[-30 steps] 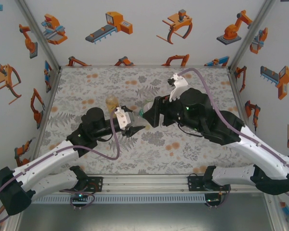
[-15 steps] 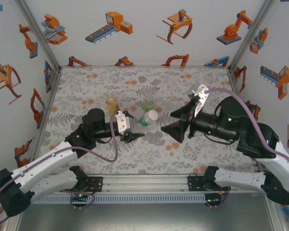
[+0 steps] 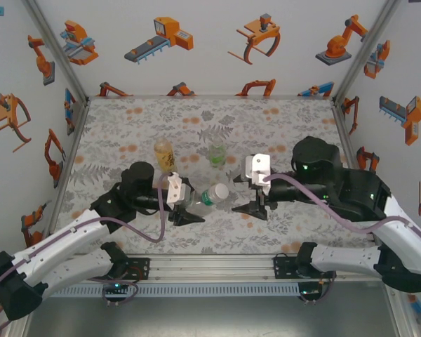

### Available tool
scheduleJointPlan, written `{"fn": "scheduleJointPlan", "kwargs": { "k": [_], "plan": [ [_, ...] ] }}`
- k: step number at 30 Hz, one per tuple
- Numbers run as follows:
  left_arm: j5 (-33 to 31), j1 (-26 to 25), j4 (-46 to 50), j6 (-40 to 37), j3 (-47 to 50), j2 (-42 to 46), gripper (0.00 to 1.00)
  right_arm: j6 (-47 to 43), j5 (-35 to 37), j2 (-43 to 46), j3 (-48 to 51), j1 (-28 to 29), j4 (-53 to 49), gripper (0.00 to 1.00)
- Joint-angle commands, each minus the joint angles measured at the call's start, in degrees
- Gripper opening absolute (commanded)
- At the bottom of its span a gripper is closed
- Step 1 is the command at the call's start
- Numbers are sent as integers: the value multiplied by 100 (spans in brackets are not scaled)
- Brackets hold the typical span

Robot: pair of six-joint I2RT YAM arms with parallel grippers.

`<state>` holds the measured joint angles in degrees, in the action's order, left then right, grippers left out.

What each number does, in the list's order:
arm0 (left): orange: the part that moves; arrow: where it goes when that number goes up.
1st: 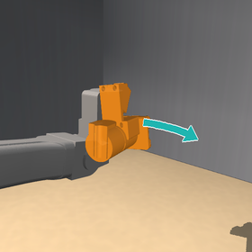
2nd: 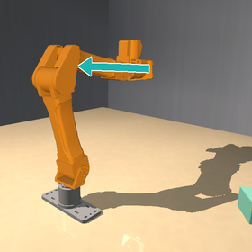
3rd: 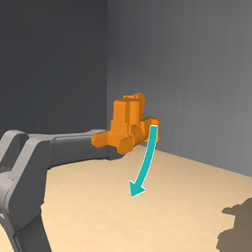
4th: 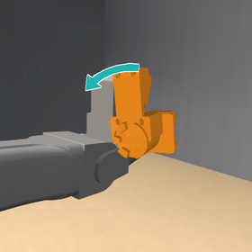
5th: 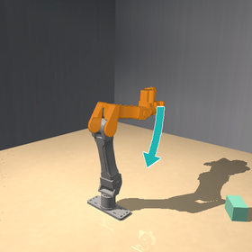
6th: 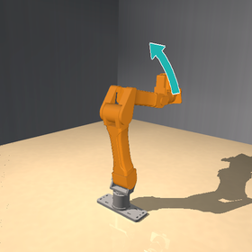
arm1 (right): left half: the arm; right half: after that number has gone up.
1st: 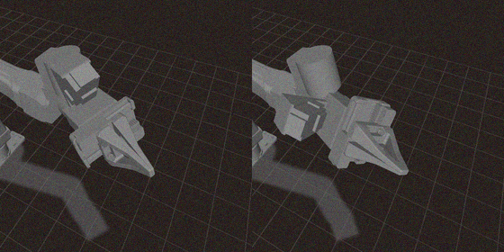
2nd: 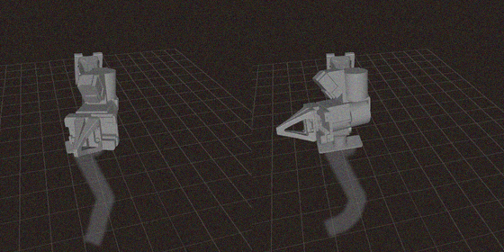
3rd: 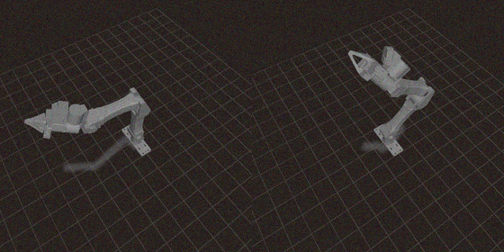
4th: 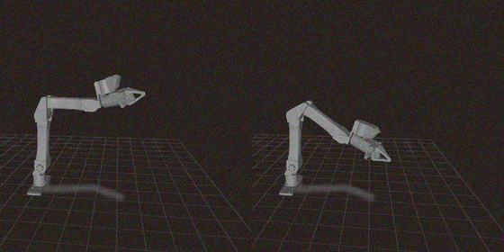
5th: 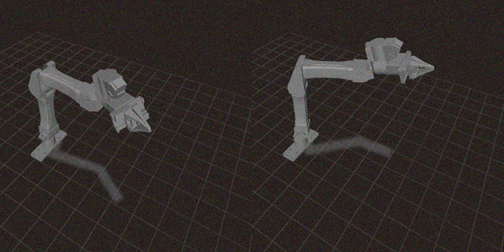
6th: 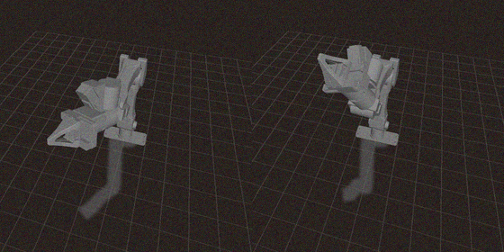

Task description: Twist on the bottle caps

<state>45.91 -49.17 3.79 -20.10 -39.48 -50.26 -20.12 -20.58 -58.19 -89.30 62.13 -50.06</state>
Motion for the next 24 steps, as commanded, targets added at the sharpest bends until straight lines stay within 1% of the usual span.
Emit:
{"fn": "scheduleJointPlan", "kwargs": {
  "k": [1,9,16,24],
  "plan": [
    [287,-41,244,-82,99,178,0,-447,-236,-131,-147,27,88,64],
    [287,-75,374,-126,108,162,0,-397,-529,-477,-235,25,227,64],
    [296,-98,384,-132,121,235,0,-396,-605,-605,-266,27,77,61],
    [304,-102,377,-140,110,227,0,-384,-561,-632,-251,25,54,51]
  ]
}}
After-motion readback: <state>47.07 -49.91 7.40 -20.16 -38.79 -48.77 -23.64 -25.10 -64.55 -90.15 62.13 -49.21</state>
